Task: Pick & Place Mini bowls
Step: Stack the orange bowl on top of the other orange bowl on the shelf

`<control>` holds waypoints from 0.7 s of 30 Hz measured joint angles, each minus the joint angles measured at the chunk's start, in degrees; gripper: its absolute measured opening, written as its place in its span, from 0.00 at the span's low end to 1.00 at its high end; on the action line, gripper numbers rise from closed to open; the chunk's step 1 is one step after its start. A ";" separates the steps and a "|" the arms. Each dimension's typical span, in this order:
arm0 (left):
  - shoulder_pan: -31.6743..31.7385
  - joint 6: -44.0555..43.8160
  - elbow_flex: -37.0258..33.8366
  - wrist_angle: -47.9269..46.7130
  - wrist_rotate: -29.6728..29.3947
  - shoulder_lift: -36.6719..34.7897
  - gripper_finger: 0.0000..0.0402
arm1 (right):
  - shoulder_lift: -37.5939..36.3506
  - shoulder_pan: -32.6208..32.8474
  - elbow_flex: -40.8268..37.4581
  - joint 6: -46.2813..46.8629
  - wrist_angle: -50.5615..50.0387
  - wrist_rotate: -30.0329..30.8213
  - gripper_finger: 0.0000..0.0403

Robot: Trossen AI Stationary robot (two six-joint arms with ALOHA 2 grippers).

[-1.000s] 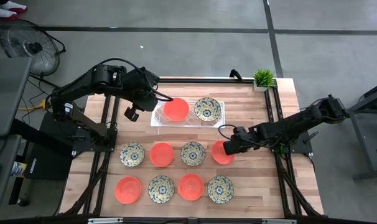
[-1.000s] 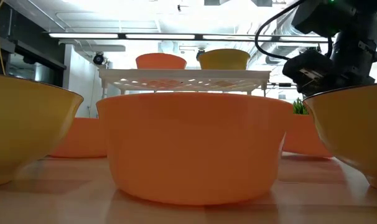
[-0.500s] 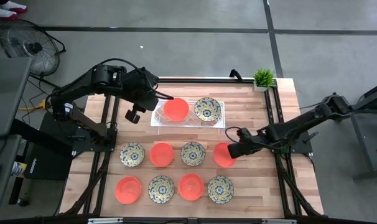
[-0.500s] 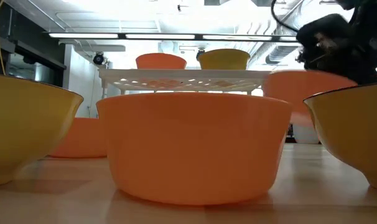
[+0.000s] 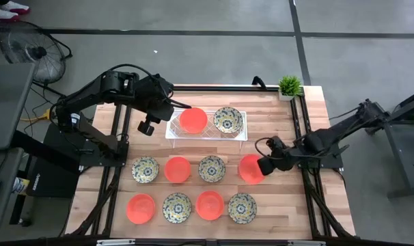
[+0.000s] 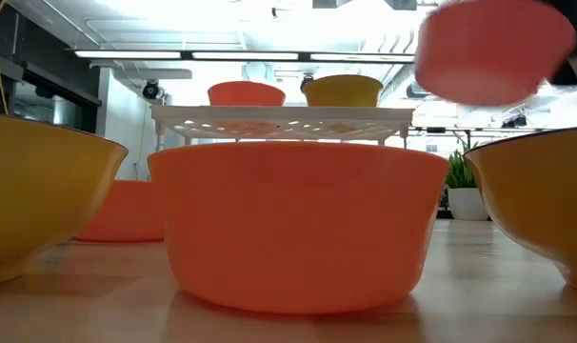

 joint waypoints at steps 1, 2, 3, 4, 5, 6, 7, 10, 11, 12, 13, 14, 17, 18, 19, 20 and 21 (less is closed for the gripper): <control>0.00 0.00 0.00 0.00 -0.06 0.00 0.24 | 0.31 0.13 2.27 -0.70 -2.22 1.39 0.00; 0.00 0.00 0.00 0.01 -0.09 0.00 0.24 | 0.74 0.23 4.74 -1.41 -4.73 2.92 0.00; 0.00 -0.04 0.00 0.08 -0.09 0.00 0.24 | 1.20 0.22 7.12 -2.02 -7.01 4.44 0.00; 0.00 -0.14 0.00 0.29 -0.11 0.00 0.24 | 1.76 0.23 9.64 -2.82 -8.96 6.01 0.00; 0.00 -0.22 0.00 0.77 -0.10 0.00 0.24 | 2.38 0.22 12.02 -3.60 -10.55 7.57 0.00; 0.00 -0.25 0.00 1.30 -0.03 0.00 0.24 | 3.06 0.22 14.51 -4.70 -12.31 9.22 0.00; 0.00 -0.34 0.00 1.81 0.24 0.00 0.24 | 3.75 0.22 16.77 -5.96 -14.05 10.99 0.00; 0.00 -1.35 0.00 5.20 1.55 0.00 0.24 | 5.81 -0.18 22.89 -10.08 -16.97 17.13 0.00; 0.00 -1.87 0.00 6.63 1.85 0.02 0.24 | 6.48 -0.39 24.63 -11.79 -17.56 19.25 0.00; 0.00 -2.66 0.00 8.24 1.88 0.00 0.24 | 7.08 -0.61 26.12 -13.65 -17.78 21.52 0.00; 0.00 -3.47 0.00 10.05 1.90 0.02 0.24 | 7.67 -0.89 27.38 -15.48 -17.95 23.78 0.00; 0.00 -4.48 0.00 11.93 2.02 0.02 0.24 | 8.22 -1.28 28.56 -17.35 -18.01 26.04 0.00; 0.00 -7.01 0.00 17.61 3.80 0.02 0.24 | 9.48 -2.64 31.20 -23.00 -17.91 32.29 0.00; 0.00 -7.65 0.00 19.61 4.53 0.02 0.24 | 9.77 -3.10 31.89 -24.94 -17.89 34.44 0.00; 0.00 -8.19 0.00 21.69 5.40 0.04 0.24 | 10.05 -3.51 32.38 -26.77 -17.67 36.66 0.00; 0.00 -8.57 0.05 23.78 6.56 0.41 0.24 | 10.22 -3.97 32.67 -28.44 -17.34 38.78 0.00; 0.00 -8.84 0.17 26.26 7.88 1.10 0.24 | 10.36 -4.33 32.79 -30.07 -16.84 40.93 0.00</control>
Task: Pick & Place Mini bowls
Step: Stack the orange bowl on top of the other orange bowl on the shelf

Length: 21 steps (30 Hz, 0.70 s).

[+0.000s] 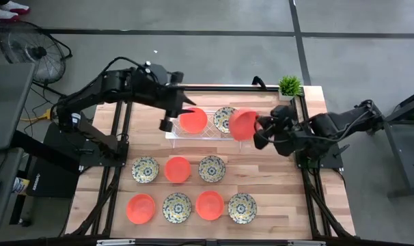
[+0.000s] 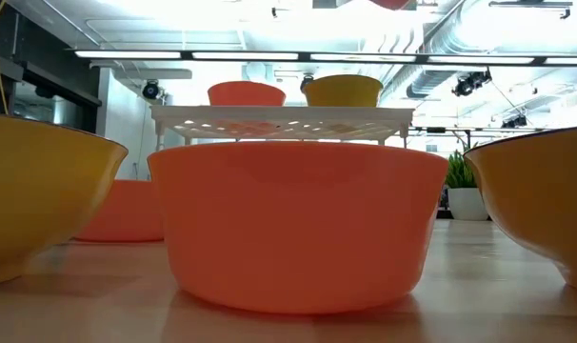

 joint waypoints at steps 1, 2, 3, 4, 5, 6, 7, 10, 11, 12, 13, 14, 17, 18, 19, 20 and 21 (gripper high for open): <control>0.00 -0.36 0.05 2.45 1.40 0.63 0.24 | 0.08 -0.39 0.07 -1.55 0.46 2.09 0.00; 0.00 -0.44 -0.02 3.99 2.58 1.21 0.24 | 0.11 -0.73 0.07 -2.80 0.96 3.64 0.00; 0.00 -0.47 -0.16 5.01 3.22 1.91 0.24 | 0.11 -1.21 0.07 -3.22 1.21 4.59 0.00; -0.01 -0.47 -0.17 6.34 3.22 2.78 0.24 | 0.11 -1.88 0.07 -3.12 1.19 4.95 0.00; -0.04 -0.47 -0.11 7.97 2.96 3.59 0.24 | 0.07 -2.66 0.07 -2.85 1.14 4.72 0.00; -0.04 -0.38 -0.06 8.44 2.41 4.20 0.24 | -0.07 -3.49 0.07 -2.76 1.14 3.72 0.00; -0.03 0.35 -0.09 8.03 1.87 4.75 0.24 | -0.11 -4.45 0.07 -2.76 1.12 2.33 0.00; 0.00 7.20 -0.02 9.69 1.71 7.57 0.24 | -0.17 -8.11 0.07 -2.95 1.12 -2.93 0.00; 0.00 10.00 -0.13 9.20 1.66 8.29 0.24 | -0.20 -9.46 0.07 -3.22 1.12 -5.22 0.00; 0.00 12.80 -0.28 8.44 1.68 8.95 0.24 | -0.20 -10.86 0.07 -3.81 1.12 -7.67 0.00; -0.03 15.71 -0.27 8.65 1.68 9.95 0.24 | -0.20 -12.34 0.07 -4.43 1.12 -10.71 0.00; -0.06 18.52 -0.04 9.51 1.69 11.10 0.24 | -0.20 -13.84 0.07 -5.15 1.12 -13.67 0.00; -0.83 27.24 -0.41 6.89 0.71 12.22 0.24 | -0.20 -18.19 0.06 -7.08 1.10 -22.99 0.00; -1.39 30.27 -0.40 7.21 -0.29 12.22 0.24 | -0.22 -19.70 0.04 -7.66 1.07 -25.89 0.00; -2.16 33.60 -0.09 8.36 -1.40 12.69 0.24 | -0.22 -21.03 0.05 -8.05 0.85 -28.86 0.00; -3.09 36.94 0.16 9.78 -2.91 13.52 0.24 | -0.22 -22.43 0.05 -8.50 0.37 -31.68 0.00; -4.01 40.15 0.18 10.07 -4.91 13.79 0.24 | -0.22 -23.79 0.05 -8.98 0.01 -34.28 0.00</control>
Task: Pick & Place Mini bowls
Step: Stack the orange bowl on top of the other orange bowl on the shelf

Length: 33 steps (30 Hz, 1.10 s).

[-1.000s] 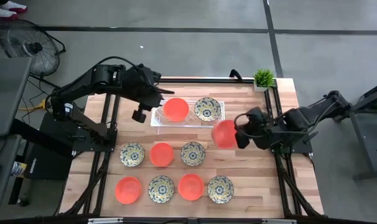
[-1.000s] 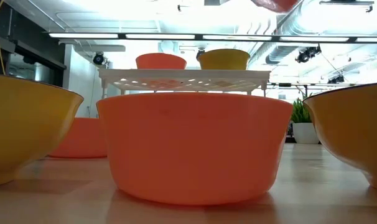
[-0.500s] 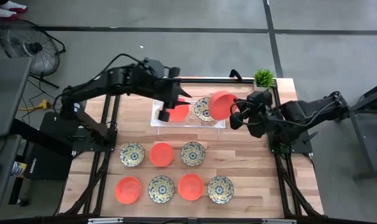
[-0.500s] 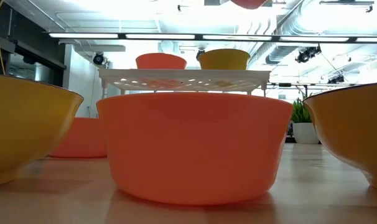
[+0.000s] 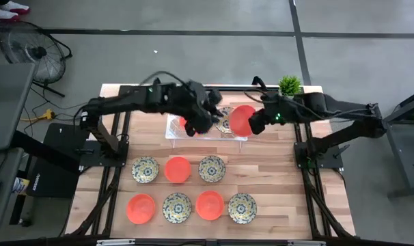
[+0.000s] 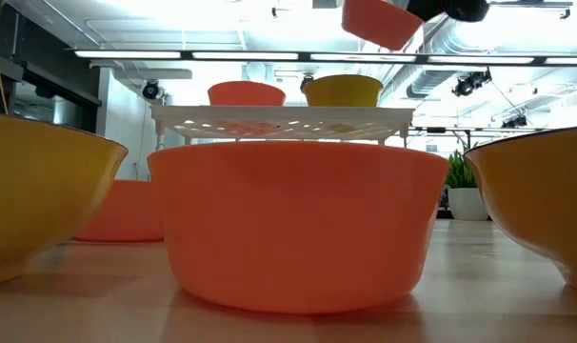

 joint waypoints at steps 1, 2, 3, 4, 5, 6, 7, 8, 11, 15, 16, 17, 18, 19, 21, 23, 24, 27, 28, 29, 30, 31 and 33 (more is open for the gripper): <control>-1.02 3.16 -0.21 -0.79 -2.74 0.41 0.24 | 0.00 -1.22 0.00 -0.24 -0.22 -2.32 0.00; -2.04 5.71 -0.53 -1.39 -5.14 0.81 0.24 | 0.00 -2.37 -0.01 -0.51 -0.28 -4.45 0.00; -3.00 7.96 -0.59 -1.80 -7.26 1.03 0.24 | 0.00 -3.40 -0.01 -0.95 -0.27 -5.91 0.00; -4.01 10.52 -0.54 -1.58 -9.69 1.08 0.24 | 0.00 -4.34 -0.01 -1.35 -0.24 -7.26 0.00; -4.89 12.87 -0.20 -1.07 -11.57 1.35 0.24 | 0.00 -5.25 -0.01 -1.50 -0.22 -9.05 0.00; -5.69 15.50 -0.02 -0.59 -13.63 1.44 0.24 | 0.00 -6.30 -0.01 -1.72 -0.16 -10.86 0.00; -6.60 18.12 -0.08 -1.53 -15.98 1.59 0.24 | 0.00 -7.22 -0.01 -2.05 -0.16 -12.84 0.00; -7.39 20.18 -0.29 -2.30 -18.40 1.86 0.24 | 0.04 -7.94 -0.01 -2.67 -0.21 -14.76 0.00; -8.99 26.02 -0.35 -1.11 -23.96 3.17 0.24 | 0.33 -9.19 -0.01 -2.98 -0.56 -17.92 0.00; -9.61 29.43 -0.54 -0.51 -26.12 4.89 0.24 | 0.81 -10.12 -0.01 -3.01 -0.73 -19.60 0.00; -9.65 29.69 -0.58 -0.15 -26.61 4.96 0.24 | 1.00 -10.30 -0.01 -3.15 -0.69 -20.06 0.00; -9.66 30.37 -0.41 0.58 -26.92 4.96 0.24 | 1.14 -10.50 -0.01 -3.23 -0.71 -20.77 0.00; -9.66 31.10 -0.11 1.27 -27.37 5.26 0.24 | 1.65 -10.72 -0.01 -3.43 -0.69 -21.08 0.00; -9.57 31.95 -0.09 1.83 -28.00 5.38 0.24 | 2.01 -10.88 -0.01 -3.80 -0.76 -21.45 0.00; -9.95 32.37 -0.32 1.66 -29.01 5.93 0.24 | 2.99 -11.17 -0.01 -4.30 -1.35 -22.16 0.00; -10.03 32.74 -0.48 1.93 -30.13 6.12 0.24 | 3.78 -11.28 -0.01 -4.75 -1.68 -22.69 0.00; -10.23 33.02 -0.42 2.14 -30.38 5.93 0.24 | 4.36 -11.49 -0.01 -5.05 -1.81 -22.82 0.00; -10.36 33.43 -0.24 1.95 -30.46 5.61 0.24 | 5.65 -11.92 -0.01 -5.69 -1.83 -23.32 0.00; -10.38 33.44 -0.25 1.63 -30.41 5.72 0.24 | 5.99 -11.96 -0.01 -5.76 -1.70 -23.38 0.00; -10.40 33.45 -0.28 1.26 -30.35 5.82 0.24 | 6.28 -11.96 -0.01 -5.78 -1.64 -23.49 0.00; -10.42 33.47 -0.35 1.06 -30.31 5.84 0.24 | 6.54 -11.96 -0.01 -5.80 -1.55 -23.57 0.00; -10.40 33.45 -0.35 1.00 -30.29 5.84 0.24 | 6.65 -11.96 -0.01 -5.94 -1.46 -23.83 0.00; -10.40 33.49 -0.33 0.65 -30.31 5.80 0.24 | 6.69 -11.96 -0.01 -6.20 -1.08 -24.34 0.00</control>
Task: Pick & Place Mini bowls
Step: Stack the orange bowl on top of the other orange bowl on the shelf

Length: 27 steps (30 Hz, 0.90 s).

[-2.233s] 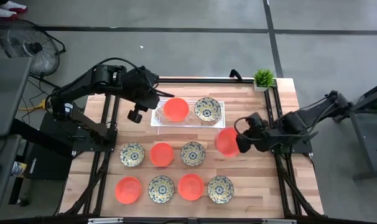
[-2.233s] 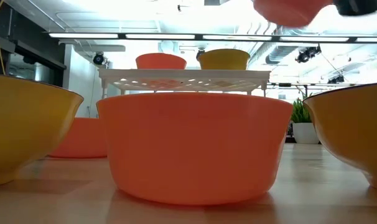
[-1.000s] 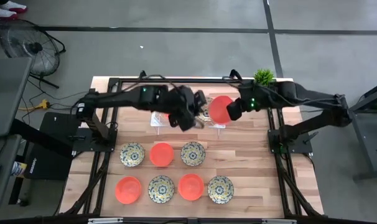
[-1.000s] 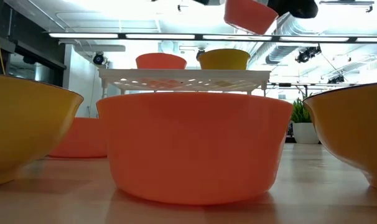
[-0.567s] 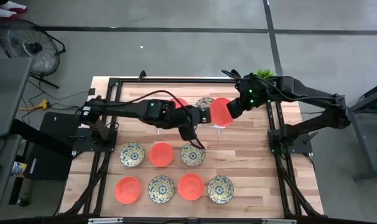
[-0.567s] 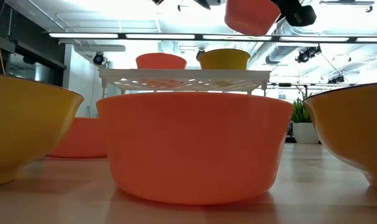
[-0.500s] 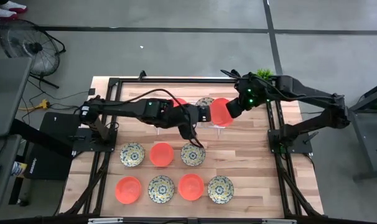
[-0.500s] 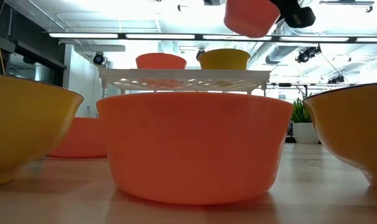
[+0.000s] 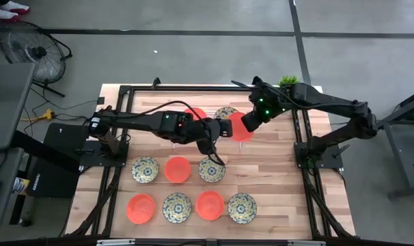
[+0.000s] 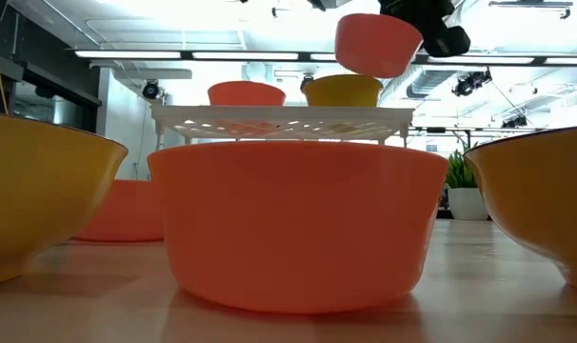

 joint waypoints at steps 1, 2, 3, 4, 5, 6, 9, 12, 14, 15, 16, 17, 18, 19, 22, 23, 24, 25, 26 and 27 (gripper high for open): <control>0.00 0.06 0.00 -0.50 0.01 0.00 0.24 | 0.00 0.02 0.00 -0.02 0.31 -0.10 0.00; 0.00 0.17 0.00 -1.05 0.02 0.00 0.24 | -0.05 0.02 0.00 -0.02 0.66 -0.16 0.00; 0.00 0.18 0.00 -1.26 0.03 0.00 0.24 | -0.15 0.02 0.00 -0.02 0.88 -0.15 0.00; 0.00 0.19 0.00 -1.09 0.04 0.00 0.24 | -0.17 0.02 0.00 -0.02 1.00 -0.16 0.00; 0.00 0.32 0.00 -0.95 0.03 0.00 0.24 | -0.17 0.02 0.00 -0.02 1.23 -0.25 0.00; 0.00 0.55 0.00 -0.94 0.03 0.00 0.24 | -0.18 0.02 0.00 -0.02 1.68 -0.41 0.00; 0.00 1.46 0.00 -1.01 0.20 0.00 0.24 | -0.22 0.02 0.00 -0.02 2.45 -0.45 0.00; 0.00 1.47 0.00 -0.98 0.20 0.00 0.24 | -0.22 0.02 0.00 -0.03 3.21 -0.47 0.00; 0.00 1.47 0.00 -1.00 0.20 0.00 0.24 | -0.22 0.02 0.00 -0.03 3.70 -0.58 0.00; 0.00 1.47 0.00 -1.00 0.20 0.00 0.24 | -0.22 0.02 0.00 -0.04 4.10 -0.64 0.00; 0.00 1.45 0.00 -1.08 0.20 0.00 0.24 | -0.22 0.02 0.00 -0.05 4.63 -0.78 0.00; 0.00 1.43 0.00 -1.30 0.20 0.00 0.24 | -0.22 0.02 0.00 -0.07 5.02 -0.92 0.00; 0.00 1.43 0.00 -1.61 0.20 0.00 0.24 | -0.22 0.02 0.00 -0.21 5.24 -1.06 0.00; 0.00 1.41 0.00 -1.91 0.20 0.00 0.24 | -0.22 0.02 0.00 -0.23 5.27 -1.19 0.00; 0.00 1.25 0.00 -2.70 0.19 0.00 0.24 | -0.23 0.04 0.00 -0.25 5.10 -1.35 0.00; 0.00 1.24 0.00 -2.66 0.21 0.00 0.24 | -0.24 0.04 0.00 -0.35 5.07 -1.35 0.00; 0.00 1.24 0.00 -2.68 0.33 0.00 0.24 | -0.24 0.04 0.00 -0.44 5.09 -1.35 0.00; 0.00 1.22 0.00 -2.64 0.43 0.00 0.24 | -0.24 0.04 0.00 -0.46 5.11 -1.35 0.00; 0.00 1.04 0.00 -2.66 0.50 0.00 0.24 | -0.24 0.04 0.00 -0.48 5.11 -1.34 0.00; 0.00 0.71 0.00 -2.66 0.68 0.00 0.24 | -0.24 0.04 0.00 -0.49 5.14 -1.35 0.00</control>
